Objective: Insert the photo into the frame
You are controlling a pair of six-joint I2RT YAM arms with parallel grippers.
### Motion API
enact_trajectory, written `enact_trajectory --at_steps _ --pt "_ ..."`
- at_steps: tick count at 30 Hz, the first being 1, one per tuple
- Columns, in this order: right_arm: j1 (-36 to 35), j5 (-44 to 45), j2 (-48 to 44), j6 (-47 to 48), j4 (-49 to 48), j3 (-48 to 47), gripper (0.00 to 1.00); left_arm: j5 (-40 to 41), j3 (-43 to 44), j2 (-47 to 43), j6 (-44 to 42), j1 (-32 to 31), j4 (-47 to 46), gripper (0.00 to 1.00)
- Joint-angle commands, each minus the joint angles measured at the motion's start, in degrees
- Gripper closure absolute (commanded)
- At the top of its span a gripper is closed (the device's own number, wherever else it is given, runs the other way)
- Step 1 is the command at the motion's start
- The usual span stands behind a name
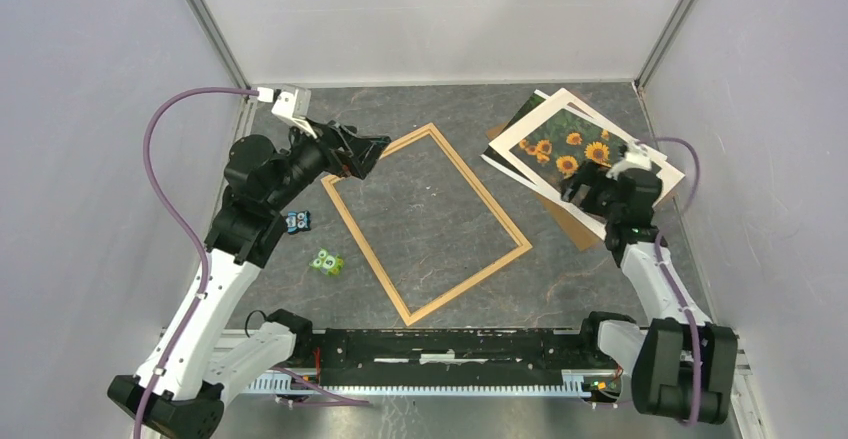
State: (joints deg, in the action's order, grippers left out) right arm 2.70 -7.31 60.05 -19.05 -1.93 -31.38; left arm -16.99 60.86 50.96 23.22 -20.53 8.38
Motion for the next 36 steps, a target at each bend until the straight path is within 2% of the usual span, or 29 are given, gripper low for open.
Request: enact_trajectory --at_steps 1,5,9,15,19,21,27,31,34,36 --pt "12.6 -14.3 -1.2 -9.5 -7.9 5.3 0.08 -0.2 0.1 -0.2 1.7 -2.7 -1.8 0.0" --pt "21.1 -15.5 -2.5 -10.0 -6.3 7.4 0.08 0.2 0.6 -0.5 2.2 -6.3 -0.8 0.0" --pt "28.2 -14.9 -3.6 -9.6 -5.1 8.3 0.09 6.7 3.0 -1.6 -2.0 -11.8 4.2 0.0" --pt "35.2 -16.0 -2.7 -12.7 -9.3 11.5 0.08 22.6 5.4 -1.7 -6.8 -23.6 10.9 0.0" --pt "36.2 -19.2 -1.9 -13.8 -9.9 13.1 0.09 39.8 6.2 -0.3 -8.1 -31.2 14.5 0.0" --pt "36.2 -21.2 -2.1 -15.0 -9.8 14.9 0.11 44.8 6.4 0.0 -8.5 -33.5 15.2 0.0" --pt "36.2 -22.5 -3.4 -16.4 -6.1 18.3 0.18 43.7 6.4 -0.2 -8.3 -35.8 15.0 0.0" --pt "36.2 -20.6 -4.4 -15.7 -3.8 18.7 0.18 43.0 6.6 -0.5 -8.2 -35.6 15.2 0.0" --pt "36.2 -21.6 -2.8 -15.9 -4.7 19.4 0.19 42.7 6.6 -0.5 -8.0 -34.9 15.1 0.0" --pt "36.2 -22.6 -1.3 -15.7 -4.5 19.3 0.23 42.3 6.3 -0.2 -7.9 -34.6 15.0 0.0"
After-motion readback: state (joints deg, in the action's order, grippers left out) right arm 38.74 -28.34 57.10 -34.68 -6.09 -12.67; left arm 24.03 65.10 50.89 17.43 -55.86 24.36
